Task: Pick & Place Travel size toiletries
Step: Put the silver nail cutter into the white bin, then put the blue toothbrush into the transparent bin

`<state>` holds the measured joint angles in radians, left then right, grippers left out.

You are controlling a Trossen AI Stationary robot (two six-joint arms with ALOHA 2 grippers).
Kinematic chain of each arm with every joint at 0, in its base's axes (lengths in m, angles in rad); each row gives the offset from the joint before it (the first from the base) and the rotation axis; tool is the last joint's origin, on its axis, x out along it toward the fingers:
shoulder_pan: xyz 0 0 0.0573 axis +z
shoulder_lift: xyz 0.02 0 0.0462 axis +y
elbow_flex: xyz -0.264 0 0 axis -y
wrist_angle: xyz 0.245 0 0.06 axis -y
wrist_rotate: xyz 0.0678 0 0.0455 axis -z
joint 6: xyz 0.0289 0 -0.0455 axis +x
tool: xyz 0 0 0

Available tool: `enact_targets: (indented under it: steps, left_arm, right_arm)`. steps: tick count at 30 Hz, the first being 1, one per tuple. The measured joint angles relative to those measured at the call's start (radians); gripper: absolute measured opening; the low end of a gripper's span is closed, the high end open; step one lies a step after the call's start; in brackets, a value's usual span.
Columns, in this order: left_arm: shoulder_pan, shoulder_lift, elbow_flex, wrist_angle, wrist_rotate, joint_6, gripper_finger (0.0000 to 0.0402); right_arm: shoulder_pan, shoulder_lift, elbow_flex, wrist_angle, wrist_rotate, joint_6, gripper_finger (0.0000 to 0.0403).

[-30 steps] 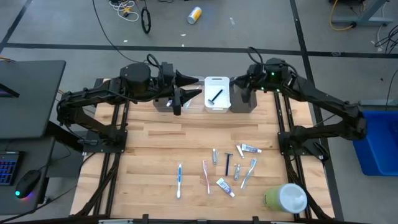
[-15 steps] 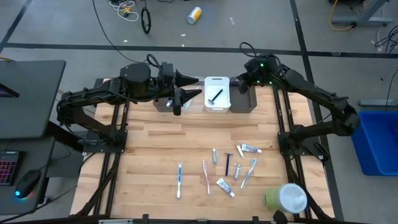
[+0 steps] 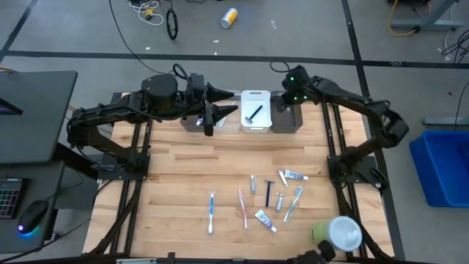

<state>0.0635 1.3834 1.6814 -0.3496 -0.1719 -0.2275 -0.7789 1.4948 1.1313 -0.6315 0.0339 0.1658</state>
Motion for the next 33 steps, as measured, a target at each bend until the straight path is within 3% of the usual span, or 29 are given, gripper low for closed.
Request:
enact_targets:
  steps: [17,33]
  left_arm:
    - [0.0,0.0,0.0,0.0,0.0,0.0,0.0232]
    - [0.0,0.0,0.0,0.0,0.0,0.004,0.0232]
  right_arm:
    - [-0.001,0.081,0.0,-0.043,0.045,0.024,0.0077]
    - [0.0,0.062,0.0,-0.053,0.057,-0.001,0.0189]
